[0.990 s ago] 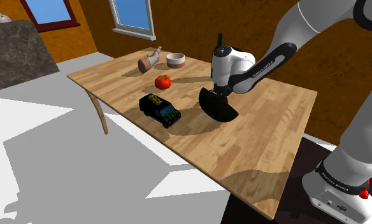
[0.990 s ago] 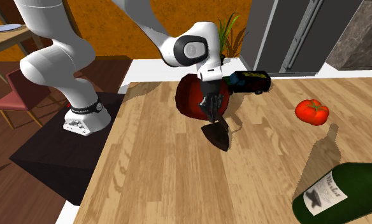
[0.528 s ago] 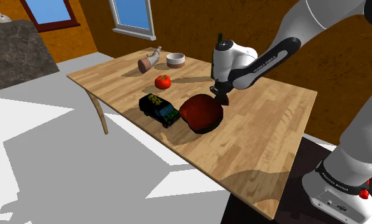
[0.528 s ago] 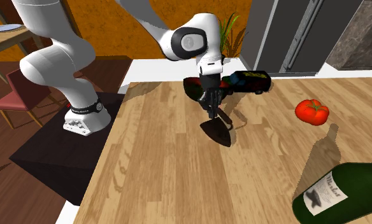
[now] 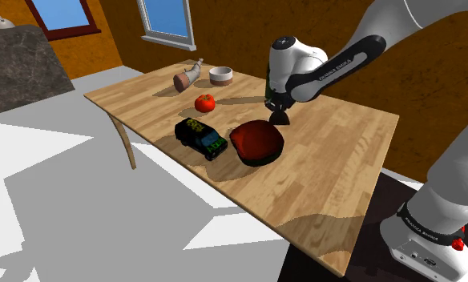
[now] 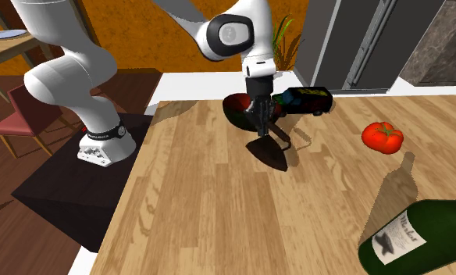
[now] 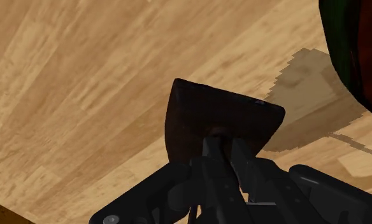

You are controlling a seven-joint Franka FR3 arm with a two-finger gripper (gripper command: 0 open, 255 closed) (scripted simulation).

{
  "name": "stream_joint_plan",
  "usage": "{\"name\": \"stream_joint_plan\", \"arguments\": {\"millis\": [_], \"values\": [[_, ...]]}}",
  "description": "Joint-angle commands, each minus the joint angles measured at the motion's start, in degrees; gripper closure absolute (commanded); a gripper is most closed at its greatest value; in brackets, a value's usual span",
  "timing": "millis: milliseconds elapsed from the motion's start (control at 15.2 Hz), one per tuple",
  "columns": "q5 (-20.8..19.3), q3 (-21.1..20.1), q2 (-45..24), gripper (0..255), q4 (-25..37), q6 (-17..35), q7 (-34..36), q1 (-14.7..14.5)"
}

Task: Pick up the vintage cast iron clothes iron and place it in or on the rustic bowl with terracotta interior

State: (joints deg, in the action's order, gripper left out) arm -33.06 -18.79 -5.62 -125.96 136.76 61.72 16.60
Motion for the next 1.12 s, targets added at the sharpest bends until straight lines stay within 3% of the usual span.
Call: {"name": "stream_joint_plan", "arguments": {"millis": [0, 1056], "values": [[1.3, -0.2, 1.1, 255, 0.5, -1.2, -1.2, 0.1], [8.3, -0.7, 7.2, 255, 5.8, -10.8, -8.9, 0.0]]}}
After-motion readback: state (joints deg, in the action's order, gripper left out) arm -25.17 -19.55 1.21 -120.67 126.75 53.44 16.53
